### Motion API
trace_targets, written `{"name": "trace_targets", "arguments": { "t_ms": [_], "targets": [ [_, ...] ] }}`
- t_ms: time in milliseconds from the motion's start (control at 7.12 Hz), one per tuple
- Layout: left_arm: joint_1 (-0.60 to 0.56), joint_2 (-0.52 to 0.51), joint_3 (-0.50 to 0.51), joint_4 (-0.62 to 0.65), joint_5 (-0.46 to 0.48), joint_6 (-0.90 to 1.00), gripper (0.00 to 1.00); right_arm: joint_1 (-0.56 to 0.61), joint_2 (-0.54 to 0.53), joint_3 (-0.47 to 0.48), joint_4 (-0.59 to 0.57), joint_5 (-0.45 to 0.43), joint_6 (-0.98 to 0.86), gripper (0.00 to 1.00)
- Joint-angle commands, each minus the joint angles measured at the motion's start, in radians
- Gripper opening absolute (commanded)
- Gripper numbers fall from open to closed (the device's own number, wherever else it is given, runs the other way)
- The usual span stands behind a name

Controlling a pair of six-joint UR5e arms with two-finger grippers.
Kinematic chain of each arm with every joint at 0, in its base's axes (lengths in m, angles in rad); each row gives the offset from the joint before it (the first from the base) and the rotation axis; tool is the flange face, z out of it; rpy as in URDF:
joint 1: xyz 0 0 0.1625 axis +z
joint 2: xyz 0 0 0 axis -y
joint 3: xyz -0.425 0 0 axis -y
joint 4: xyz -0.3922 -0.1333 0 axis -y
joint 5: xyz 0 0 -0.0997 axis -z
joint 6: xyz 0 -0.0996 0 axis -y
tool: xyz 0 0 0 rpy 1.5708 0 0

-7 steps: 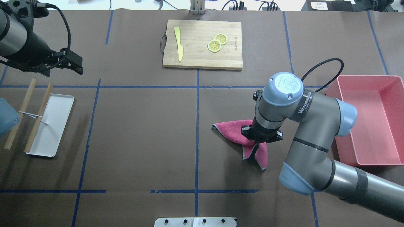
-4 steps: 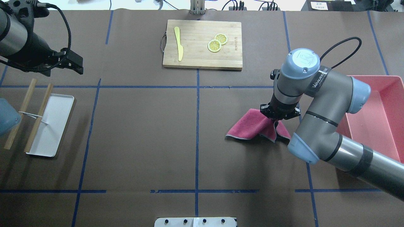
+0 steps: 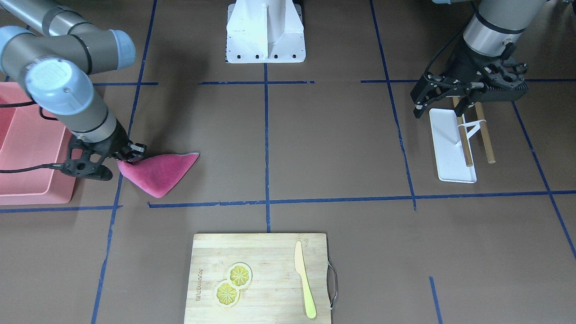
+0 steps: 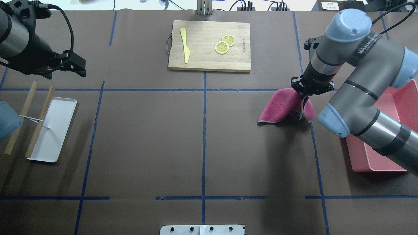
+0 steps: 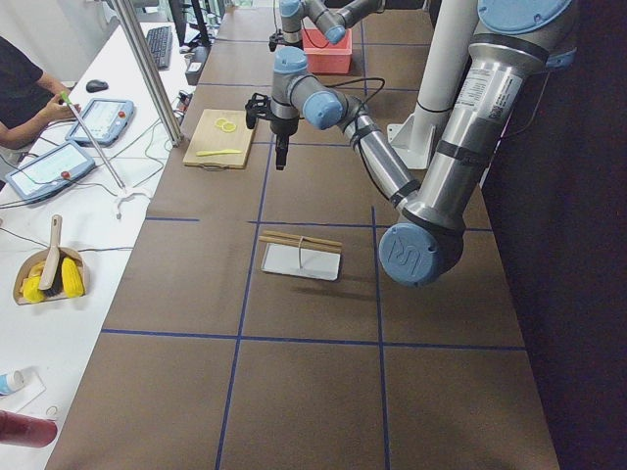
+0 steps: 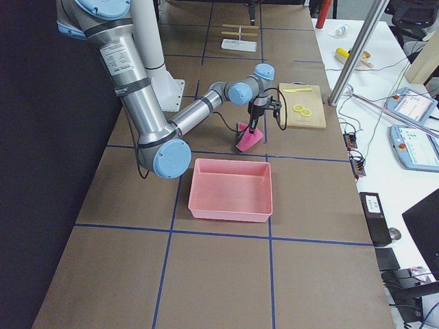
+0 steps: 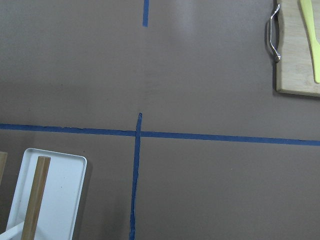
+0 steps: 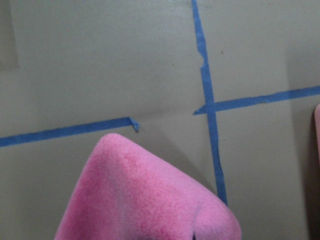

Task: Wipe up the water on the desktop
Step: 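Lift the towel over the pink bin and release it with the right gripper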

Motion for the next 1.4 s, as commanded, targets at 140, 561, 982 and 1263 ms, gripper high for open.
{"name": "trace_targets", "arguments": {
  "t_ms": [140,561,982,1263],
  "targets": [
    [0.0,0.009,0.006,-0.003,0.0,0.004,1.0,0.153,0.004,0.258,-0.406,0.046,-0.239,0.0],
    [-0.05,0.028,0.0,0.011,-0.009,0.089,1.0,0.438,-0.098,0.329,-0.603,0.073,-0.783,0.0],
    [-0.274,0.182,0.018,0.02,-0.1,0.495,1.0,0.586,-0.292,0.303,-0.55,0.156,-1.053,0.0],
    [-0.38,0.25,0.094,0.02,-0.13,0.692,1.0,0.586,-0.305,0.283,-0.513,0.158,-1.053,0.15]
  ]
}}
